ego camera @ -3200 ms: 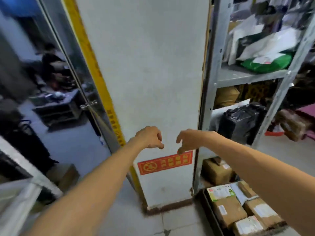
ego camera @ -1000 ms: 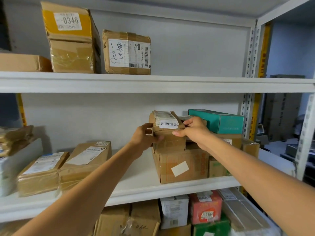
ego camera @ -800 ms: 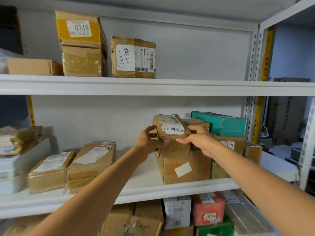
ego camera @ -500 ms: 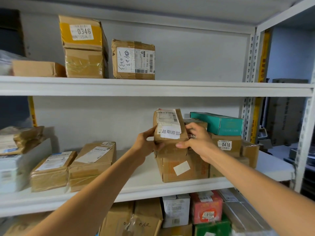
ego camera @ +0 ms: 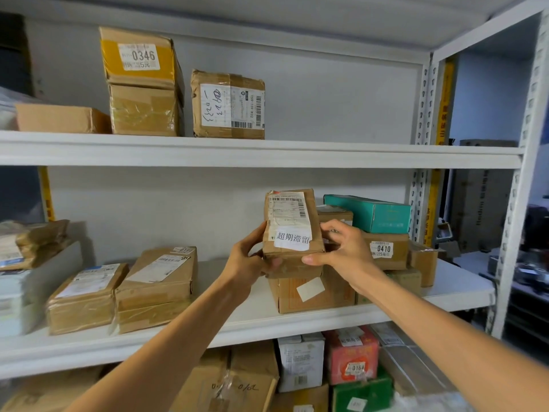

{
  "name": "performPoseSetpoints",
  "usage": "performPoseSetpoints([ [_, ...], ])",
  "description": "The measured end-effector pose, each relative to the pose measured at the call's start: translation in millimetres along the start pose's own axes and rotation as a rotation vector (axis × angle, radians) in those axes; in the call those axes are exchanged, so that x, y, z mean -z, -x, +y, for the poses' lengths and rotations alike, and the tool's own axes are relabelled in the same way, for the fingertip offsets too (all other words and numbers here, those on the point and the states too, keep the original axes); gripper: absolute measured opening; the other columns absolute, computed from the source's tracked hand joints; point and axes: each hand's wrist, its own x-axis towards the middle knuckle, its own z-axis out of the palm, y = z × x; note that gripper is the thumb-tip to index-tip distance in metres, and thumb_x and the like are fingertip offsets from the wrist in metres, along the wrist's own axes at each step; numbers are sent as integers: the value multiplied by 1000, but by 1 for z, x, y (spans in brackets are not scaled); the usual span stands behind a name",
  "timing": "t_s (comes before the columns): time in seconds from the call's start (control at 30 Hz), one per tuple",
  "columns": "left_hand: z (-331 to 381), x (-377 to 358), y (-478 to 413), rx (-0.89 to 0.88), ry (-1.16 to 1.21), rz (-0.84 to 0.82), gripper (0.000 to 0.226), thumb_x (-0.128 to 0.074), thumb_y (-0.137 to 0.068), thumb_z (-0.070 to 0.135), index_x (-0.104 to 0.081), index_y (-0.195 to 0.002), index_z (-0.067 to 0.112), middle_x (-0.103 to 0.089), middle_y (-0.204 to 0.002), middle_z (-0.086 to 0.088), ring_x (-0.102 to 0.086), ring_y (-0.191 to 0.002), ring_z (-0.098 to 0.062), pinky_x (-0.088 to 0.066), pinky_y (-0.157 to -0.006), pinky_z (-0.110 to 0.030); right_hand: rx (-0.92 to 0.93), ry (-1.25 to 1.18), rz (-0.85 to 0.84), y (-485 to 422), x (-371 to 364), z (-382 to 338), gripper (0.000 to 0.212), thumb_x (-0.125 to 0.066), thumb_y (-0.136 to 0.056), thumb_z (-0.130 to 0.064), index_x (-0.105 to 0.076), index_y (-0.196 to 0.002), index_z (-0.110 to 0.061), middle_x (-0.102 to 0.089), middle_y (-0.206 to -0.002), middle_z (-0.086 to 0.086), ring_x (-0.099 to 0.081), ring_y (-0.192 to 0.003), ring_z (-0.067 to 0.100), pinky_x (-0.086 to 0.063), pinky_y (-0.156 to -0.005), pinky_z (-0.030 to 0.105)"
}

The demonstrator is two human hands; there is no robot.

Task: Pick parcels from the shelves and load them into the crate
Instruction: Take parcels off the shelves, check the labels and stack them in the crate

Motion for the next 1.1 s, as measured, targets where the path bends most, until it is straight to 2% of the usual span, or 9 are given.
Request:
performPoseSetpoints([
  [0.3, 15, -1, 8, -71, 14, -46, 86, -59, -77, -25, -46, -143, 29, -69, -115, 14, -61, -108, -19, -53, -68, -24, 32, -63, 19, 15, 10, -21, 70, -90, -61, -12, -60, -124, -10, -68, -118, -5, -57, -106, 0, -44, -105, 39],
  [0.47, 17, -16, 11, -133, 17, -97, 85, -59, -76, -27, -47, -142, 25, -71, -109, 17, -68, -97, -7, -54, -70, -21, 29, -42, 67, 28, 24, -23, 55, -88, -61, -7, -62, -108, -20, -73, -107, -4, -67, -106, 13, -50, -99, 46],
  [0.57, 18, -39, 9, -174, 10, -189, 80, -62, -78, -21, -46, -142, 24, -69, -119, 8, -65, -108, -7, -57, -82, -27, 20, -59, 137, 40, 45, -20, 54, -85, -65, -4, -63, -110, -23, -72, -110, -3, -66, -107, 15, -51, -97, 48],
  [0.63, 16, -62, 8, -177, 33, -236, 74, -67, -80, -13, -49, -139, 28, -67, -124, 5, -62, -116, -12, -55, -91, -32, 13, -52, 186, 51, 63, -18, 61, -81, -70, -2, -61, -126, -16, -70, -118, -1, -63, -113, 15, -50, -99, 47],
  [0.7, 10, -89, 8, -158, 101, -275, 66, -68, -80, -10, -54, -129, 32, -69, -119, 4, -63, -114, -11, -55, -87, -26, 25, -40, 205, 68, 85, -16, 63, -77, -74, 0, -58, -132, -15, -70, -117, -4, -64, -112, 12, -51, -99, 40],
  [0.77, 2, -120, 10, -135, 153, -338, 63, -66, -80, -11, -54, -131, 25, -69, -120, 0, -64, -112, -11, -55, -86, -25, 38, -28, 215, 91, 109, -16, 59, -76, -75, -3, -59, -129, -20, -71, -115, -6, -65, -111, 11, -54, -93, 30],
  [0.83, -6, -155, 13, -103, 170, -417, 66, -67, -81, -10, -50, -139, 15, -67, -124, -4, -62, -117, -18, -53, -95, -37, 45, 0, 271, 119, 134, -16, 54, -74, -77, -7, -60, -126, -25, -70, -115, -8, -65, -111, 9, -54, -88, 22],
  [0.93, -16, -216, 25, -71, 209, -561, 70, -68, -80, -8, -46, -143, 15, -66, -126, -3, -60, -119, -20, -49, -101, -43, 26, 83, 405, 167, 176, -17, 50, -71, -82, 0, -62, -122, -28, -70, -117, -8, -63, -113, 8, -53, -92, 24],
  [1.1, -18, -323, 65, -37, 310, -816, 68, -68, -82, -6, -48, -140, 23, -69, -116, 6, -66, -102, -7, -58, -81, -27, -74, 258, 664, 252, 243, -28, 53, -74, -80, -1, -60, -122, -30, -71, -111, -13, -66, -106, 6, -55, -90, 26],
])
